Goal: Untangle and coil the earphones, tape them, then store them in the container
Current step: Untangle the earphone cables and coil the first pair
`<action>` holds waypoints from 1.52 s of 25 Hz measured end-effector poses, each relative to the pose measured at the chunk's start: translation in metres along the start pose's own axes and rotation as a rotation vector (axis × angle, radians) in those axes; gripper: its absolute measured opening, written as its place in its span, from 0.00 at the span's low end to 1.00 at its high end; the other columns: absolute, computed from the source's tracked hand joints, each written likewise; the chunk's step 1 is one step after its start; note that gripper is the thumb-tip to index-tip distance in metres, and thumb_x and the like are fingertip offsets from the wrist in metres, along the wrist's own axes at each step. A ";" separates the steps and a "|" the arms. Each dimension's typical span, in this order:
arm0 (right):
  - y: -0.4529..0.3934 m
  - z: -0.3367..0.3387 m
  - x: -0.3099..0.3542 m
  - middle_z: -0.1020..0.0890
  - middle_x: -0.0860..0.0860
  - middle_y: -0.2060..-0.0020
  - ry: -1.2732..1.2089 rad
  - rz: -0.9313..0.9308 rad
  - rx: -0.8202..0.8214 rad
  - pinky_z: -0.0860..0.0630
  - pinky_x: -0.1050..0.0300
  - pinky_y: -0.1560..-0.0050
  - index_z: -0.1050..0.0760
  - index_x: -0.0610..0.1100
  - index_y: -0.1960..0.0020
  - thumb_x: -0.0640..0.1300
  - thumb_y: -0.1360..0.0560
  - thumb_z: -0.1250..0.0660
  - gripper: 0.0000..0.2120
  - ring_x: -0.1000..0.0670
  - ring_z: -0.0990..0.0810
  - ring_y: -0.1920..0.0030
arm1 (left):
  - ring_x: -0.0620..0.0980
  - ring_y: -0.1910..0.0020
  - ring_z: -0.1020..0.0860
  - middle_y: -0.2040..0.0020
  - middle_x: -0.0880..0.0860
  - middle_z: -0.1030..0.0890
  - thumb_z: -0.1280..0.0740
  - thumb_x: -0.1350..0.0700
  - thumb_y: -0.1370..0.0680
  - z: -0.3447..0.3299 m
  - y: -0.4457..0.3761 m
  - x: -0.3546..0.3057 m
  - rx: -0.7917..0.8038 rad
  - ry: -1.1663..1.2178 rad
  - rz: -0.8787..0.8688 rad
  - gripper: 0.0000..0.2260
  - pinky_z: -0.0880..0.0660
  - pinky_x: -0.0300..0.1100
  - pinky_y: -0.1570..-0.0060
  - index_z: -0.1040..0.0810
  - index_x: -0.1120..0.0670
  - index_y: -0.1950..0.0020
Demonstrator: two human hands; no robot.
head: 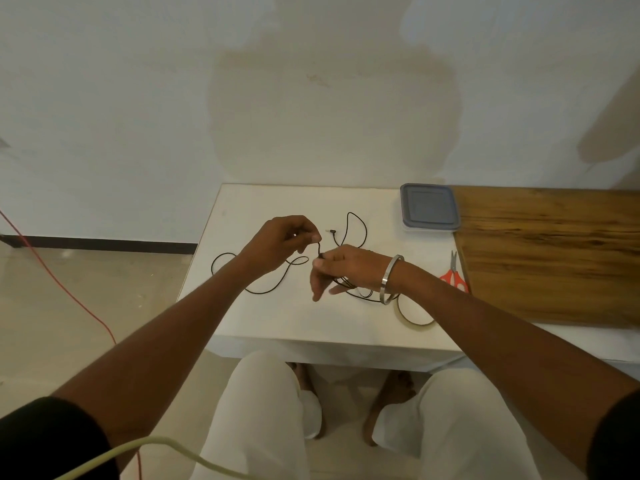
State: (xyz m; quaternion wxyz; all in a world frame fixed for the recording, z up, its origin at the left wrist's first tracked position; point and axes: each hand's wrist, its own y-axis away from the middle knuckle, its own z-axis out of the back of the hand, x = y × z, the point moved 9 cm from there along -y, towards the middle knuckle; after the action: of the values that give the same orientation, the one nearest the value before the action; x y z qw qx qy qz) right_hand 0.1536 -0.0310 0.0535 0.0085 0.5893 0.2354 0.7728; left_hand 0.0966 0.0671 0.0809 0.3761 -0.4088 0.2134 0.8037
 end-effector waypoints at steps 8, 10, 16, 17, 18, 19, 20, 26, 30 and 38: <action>0.001 0.018 0.058 0.21 0.42 0.61 -1.005 0.366 -0.106 0.25 0.34 0.44 0.24 0.38 0.57 0.48 0.19 0.47 0.19 0.41 0.20 0.54 | 0.35 0.72 0.28 0.72 0.41 0.25 0.46 0.67 0.19 -0.027 0.017 0.014 -0.056 0.246 0.140 0.16 0.33 0.29 0.68 0.26 0.55 0.62; 0.000 0.031 0.064 0.21 0.43 0.60 -1.116 0.431 -0.185 0.26 0.34 0.43 0.24 0.39 0.57 0.48 0.19 0.46 0.18 0.41 0.19 0.52 | 0.37 0.71 0.28 0.69 0.42 0.26 0.46 0.57 0.16 -0.044 0.019 0.013 -0.028 0.176 0.171 0.16 0.34 0.31 0.68 0.25 0.52 0.60; 0.002 0.065 0.052 0.16 0.48 0.56 -0.712 0.356 -0.562 0.29 0.41 0.38 0.23 0.45 0.57 0.51 0.18 0.48 0.19 0.48 0.19 0.45 | 0.41 0.70 0.31 0.66 0.47 0.29 0.50 0.46 0.16 -0.085 0.026 0.004 0.135 0.105 0.124 0.19 0.33 0.33 0.66 0.22 0.52 0.53; 0.003 0.068 0.049 0.16 0.49 0.56 -0.531 0.314 -0.639 0.27 0.50 0.40 0.22 0.44 0.56 0.50 0.18 0.48 0.19 0.52 0.18 0.47 | 0.40 0.72 0.31 0.66 0.46 0.29 0.49 0.46 0.16 -0.085 0.026 0.001 0.142 0.089 0.110 0.18 0.34 0.32 0.67 0.23 0.50 0.54; 0.006 0.070 0.047 0.15 0.49 0.55 -0.347 0.290 -0.700 0.27 0.58 0.43 0.22 0.43 0.55 0.49 0.18 0.47 0.18 0.54 0.18 0.49 | 0.39 0.73 0.31 0.66 0.45 0.29 0.49 0.46 0.16 -0.083 0.025 -0.002 0.141 0.073 0.097 0.17 0.35 0.31 0.68 0.23 0.48 0.56; 0.007 0.070 0.047 0.16 0.50 0.55 -0.167 0.280 -0.731 0.28 0.65 0.48 0.21 0.42 0.54 0.48 0.18 0.47 0.17 0.55 0.18 0.51 | 0.38 0.73 0.31 0.66 0.45 0.28 0.49 0.47 0.16 -0.080 0.024 -0.004 0.138 0.056 0.083 0.17 0.35 0.31 0.69 0.24 0.47 0.56; 0.007 0.068 0.046 0.16 0.51 0.56 0.009 0.273 -0.724 0.28 0.67 0.52 0.21 0.43 0.55 0.47 0.19 0.46 0.17 0.54 0.18 0.53 | 0.37 0.74 0.30 0.66 0.46 0.28 0.48 0.48 0.16 -0.076 0.023 -0.005 0.138 0.038 0.073 0.17 0.35 0.30 0.70 0.23 0.48 0.55; -0.002 0.061 0.018 0.21 0.54 0.63 0.567 0.138 -0.524 0.33 0.62 0.61 0.23 0.44 0.57 0.50 0.20 0.45 0.16 0.59 0.26 0.67 | 0.31 0.64 0.26 0.67 0.36 0.23 0.45 0.53 0.16 -0.051 0.025 0.007 0.140 -0.089 0.081 0.14 0.33 0.26 0.64 0.21 0.49 0.54; -0.006 0.056 0.003 0.27 0.53 0.68 0.769 0.060 -0.427 0.38 0.63 0.66 0.30 0.43 0.62 0.51 0.19 0.46 0.17 0.54 0.28 0.67 | 0.43 0.68 0.30 0.67 0.48 0.24 0.42 0.49 0.18 -0.039 0.023 0.010 0.118 -0.110 0.058 0.12 0.33 0.36 0.65 0.22 0.44 0.58; -0.004 0.043 -0.015 0.28 0.52 0.69 0.912 -0.001 -0.246 0.36 0.59 0.65 0.32 0.45 0.64 0.58 0.22 0.43 0.19 0.54 0.31 0.70 | 0.43 0.73 0.35 0.70 0.46 0.26 0.36 0.51 0.20 -0.031 0.016 0.010 0.142 -0.174 0.048 0.06 0.36 0.32 0.70 0.21 0.50 0.54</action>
State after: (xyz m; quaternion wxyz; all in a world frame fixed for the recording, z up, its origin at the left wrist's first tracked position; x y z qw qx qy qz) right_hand 0.1963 -0.0161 0.0469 -0.0259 0.1842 0.1220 0.9749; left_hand 0.0958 0.0412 0.0558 0.4021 -0.3046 0.2462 0.8276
